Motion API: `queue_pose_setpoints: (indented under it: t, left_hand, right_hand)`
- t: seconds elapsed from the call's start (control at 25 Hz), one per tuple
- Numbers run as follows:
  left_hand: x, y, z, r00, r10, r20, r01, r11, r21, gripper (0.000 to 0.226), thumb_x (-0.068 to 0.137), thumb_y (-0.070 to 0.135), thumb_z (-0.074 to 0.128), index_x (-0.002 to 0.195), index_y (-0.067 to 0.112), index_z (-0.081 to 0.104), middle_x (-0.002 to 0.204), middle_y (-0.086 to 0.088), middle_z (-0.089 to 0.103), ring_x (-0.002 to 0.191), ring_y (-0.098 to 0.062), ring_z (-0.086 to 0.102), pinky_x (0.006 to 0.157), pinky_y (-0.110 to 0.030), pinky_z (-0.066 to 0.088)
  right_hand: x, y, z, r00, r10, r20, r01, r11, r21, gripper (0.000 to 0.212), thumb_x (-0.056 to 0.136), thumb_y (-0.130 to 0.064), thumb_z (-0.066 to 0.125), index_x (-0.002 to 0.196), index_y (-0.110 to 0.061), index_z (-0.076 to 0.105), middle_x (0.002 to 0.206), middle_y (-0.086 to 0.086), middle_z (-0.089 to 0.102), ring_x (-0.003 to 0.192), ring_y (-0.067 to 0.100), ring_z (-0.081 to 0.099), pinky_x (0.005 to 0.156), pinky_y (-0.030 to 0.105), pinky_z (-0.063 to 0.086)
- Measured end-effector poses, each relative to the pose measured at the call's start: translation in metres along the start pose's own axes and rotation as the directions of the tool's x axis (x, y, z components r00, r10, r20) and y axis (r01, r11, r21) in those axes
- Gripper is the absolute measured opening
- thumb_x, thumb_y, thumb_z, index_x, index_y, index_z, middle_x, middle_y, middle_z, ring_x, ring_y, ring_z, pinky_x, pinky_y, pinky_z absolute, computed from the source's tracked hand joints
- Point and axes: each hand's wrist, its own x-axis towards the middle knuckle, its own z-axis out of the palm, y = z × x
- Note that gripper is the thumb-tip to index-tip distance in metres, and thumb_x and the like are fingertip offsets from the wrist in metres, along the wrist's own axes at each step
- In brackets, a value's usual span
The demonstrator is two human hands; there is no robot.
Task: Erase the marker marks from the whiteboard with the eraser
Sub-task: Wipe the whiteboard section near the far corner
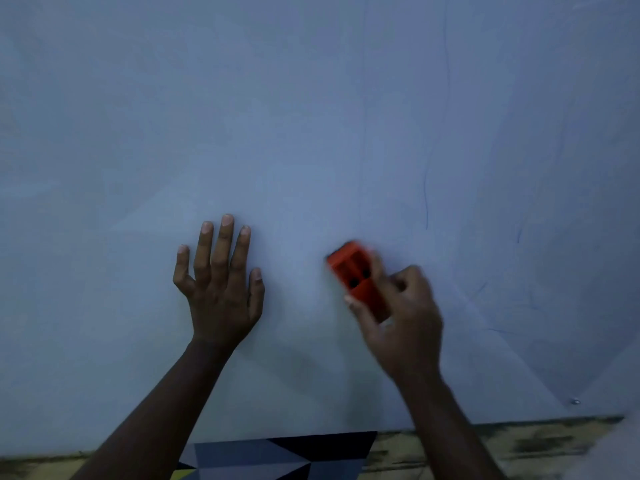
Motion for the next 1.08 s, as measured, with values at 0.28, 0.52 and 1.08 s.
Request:
queue_pose_setpoints:
  t: [0.28, 0.52, 1.08]
  left_hand:
    - [0.005, 0.005, -0.005, 0.998, -0.064, -0.029, 0.063, 0.998, -0.026, 0.059, 0.106, 0.030, 0.046, 0.162, 0.015, 0.037, 0.168, -0.008, 0.033, 0.163, -0.020, 0.020, 0.124, -0.050, 0.019]
    - [0.060, -0.001, -0.020, 0.997, -0.074, -0.012, 0.074, 0.996, -0.054, 0.057, 0.102, 0.030, 0.052, 0.155, 0.012, 0.046, 0.159, -0.010, 0.040, 0.142, -0.031, 0.041, 0.106, -0.049, 0.027]
    - [0.204, -0.026, -0.030, 1.000, 0.014, -0.026, -0.013, 1.000, 0.023, 0.065, 0.111, 0.033, 0.034, 0.170, 0.013, 0.017, 0.177, -0.016, 0.012, 0.165, -0.030, 0.008, 0.131, -0.057, 0.010]
  right_hand:
    - [0.060, 0.038, -0.048, 0.841, 0.498, -0.209, -0.399, 0.834, 0.382, 0.078, 0.086, -0.062, 0.065, 0.155, -0.032, 0.045, 0.100, 0.003, 0.049, 0.081, 0.008, 0.056, 0.081, 0.040, 0.059]
    - [0.026, -0.046, 0.003, 0.999, 0.031, -0.020, -0.029, 0.997, 0.076, 0.072, 0.086, -0.056, 0.066, 0.151, -0.031, 0.050, 0.094, -0.002, 0.042, 0.081, 0.022, 0.050, 0.069, 0.035, 0.050]
    - [0.154, 0.016, -0.096, 0.946, 0.201, -0.254, -0.189, 0.979, 0.069, 0.078, 0.077, -0.074, 0.061, 0.148, -0.043, 0.051, 0.095, 0.003, 0.051, 0.083, 0.026, 0.062, 0.076, 0.045, 0.057]
